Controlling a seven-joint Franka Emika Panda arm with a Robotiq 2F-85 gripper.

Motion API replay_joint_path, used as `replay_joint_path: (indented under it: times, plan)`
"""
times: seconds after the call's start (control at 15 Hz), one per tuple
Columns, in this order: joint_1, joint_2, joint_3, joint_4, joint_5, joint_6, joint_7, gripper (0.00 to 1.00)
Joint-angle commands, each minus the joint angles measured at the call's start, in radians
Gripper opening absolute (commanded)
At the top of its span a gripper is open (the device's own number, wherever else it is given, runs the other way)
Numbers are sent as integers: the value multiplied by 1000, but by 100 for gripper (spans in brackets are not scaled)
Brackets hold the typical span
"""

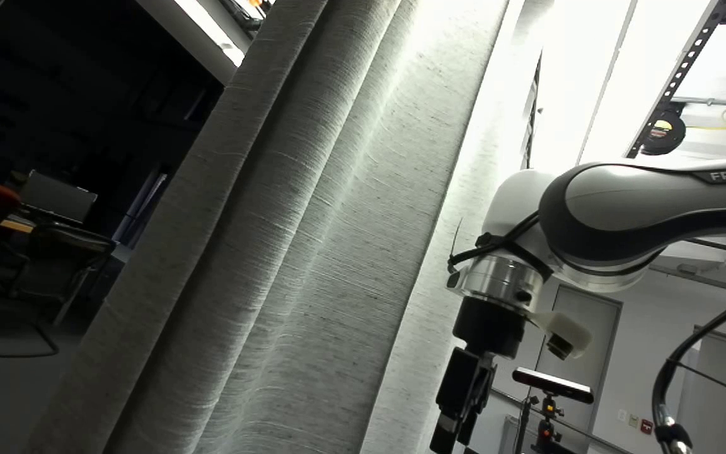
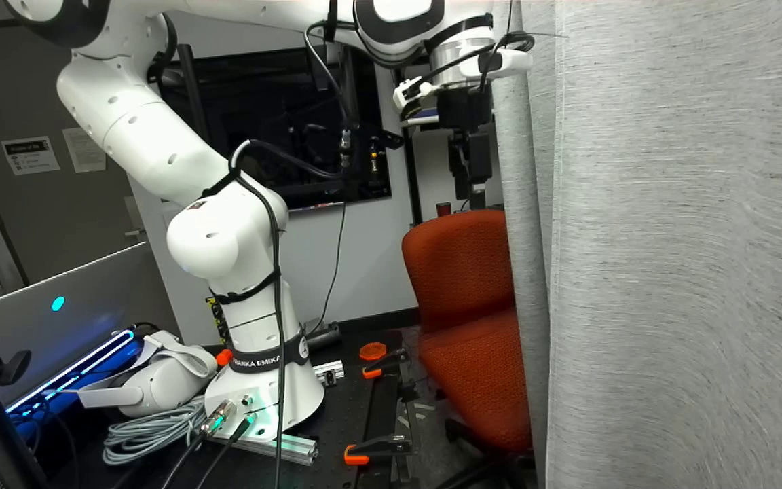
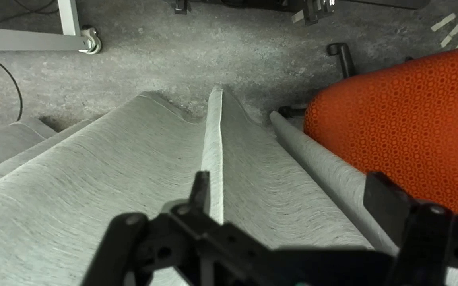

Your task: Slide the curtain to the right

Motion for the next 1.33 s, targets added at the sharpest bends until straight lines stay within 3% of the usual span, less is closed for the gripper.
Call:
replay_joint_path:
  times: [0.0,0.67,0.73,1.27]
  plan:
    - [53,-8,21,-17,-11,29,-76,95]
    - [250,-22,80,-44,38,36,-249,98]
    - [220,0,94,-28,18,24,-180,98]
    - [240,-1,92,-30,22,24,-221,98]
